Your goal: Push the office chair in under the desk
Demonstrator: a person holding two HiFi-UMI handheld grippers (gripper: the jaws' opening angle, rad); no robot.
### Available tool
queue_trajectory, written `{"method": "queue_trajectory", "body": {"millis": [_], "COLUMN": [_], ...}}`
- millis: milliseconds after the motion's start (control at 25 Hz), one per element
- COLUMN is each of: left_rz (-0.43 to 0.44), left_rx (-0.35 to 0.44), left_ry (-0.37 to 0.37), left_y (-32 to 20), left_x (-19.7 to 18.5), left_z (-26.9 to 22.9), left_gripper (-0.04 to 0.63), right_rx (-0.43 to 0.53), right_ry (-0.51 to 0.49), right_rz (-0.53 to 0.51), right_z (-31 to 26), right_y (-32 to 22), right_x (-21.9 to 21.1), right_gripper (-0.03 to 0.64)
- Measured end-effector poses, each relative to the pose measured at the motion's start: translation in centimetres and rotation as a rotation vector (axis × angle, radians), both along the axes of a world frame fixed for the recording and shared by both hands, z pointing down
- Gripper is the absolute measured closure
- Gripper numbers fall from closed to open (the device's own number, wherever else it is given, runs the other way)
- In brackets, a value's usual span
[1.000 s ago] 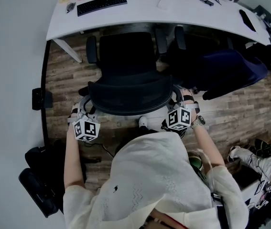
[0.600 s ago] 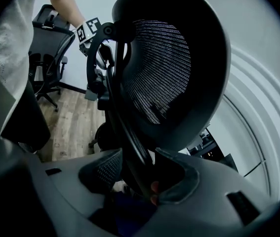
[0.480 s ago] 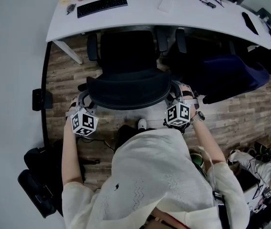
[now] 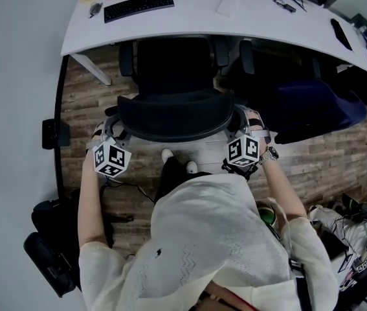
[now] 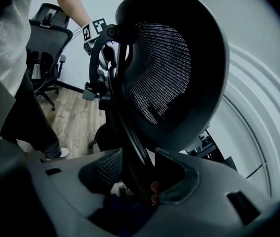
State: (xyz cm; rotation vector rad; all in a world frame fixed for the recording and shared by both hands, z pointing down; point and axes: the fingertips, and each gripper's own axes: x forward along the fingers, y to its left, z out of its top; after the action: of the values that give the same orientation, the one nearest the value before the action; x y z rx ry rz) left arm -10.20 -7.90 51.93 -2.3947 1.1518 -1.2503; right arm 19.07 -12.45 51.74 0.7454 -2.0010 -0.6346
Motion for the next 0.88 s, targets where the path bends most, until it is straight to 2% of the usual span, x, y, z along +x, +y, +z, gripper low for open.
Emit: {"method": "queue_trajectory", "body": {"millis": [880], "left_rz": [0.045], "left_rx": [0.036], "left_ry": [-0.038], "left_y": [-7.3], "left_x": [-0.8], "left_z": [-0.3], "left_gripper": [0.451], "right_rx": [0.0], "right_ry": [0.015], "right_rz": [0.034], "right_z": [-0.1], "right_y": [-7.9], "right_x": [-1.0], "right_gripper": [0.402]}}
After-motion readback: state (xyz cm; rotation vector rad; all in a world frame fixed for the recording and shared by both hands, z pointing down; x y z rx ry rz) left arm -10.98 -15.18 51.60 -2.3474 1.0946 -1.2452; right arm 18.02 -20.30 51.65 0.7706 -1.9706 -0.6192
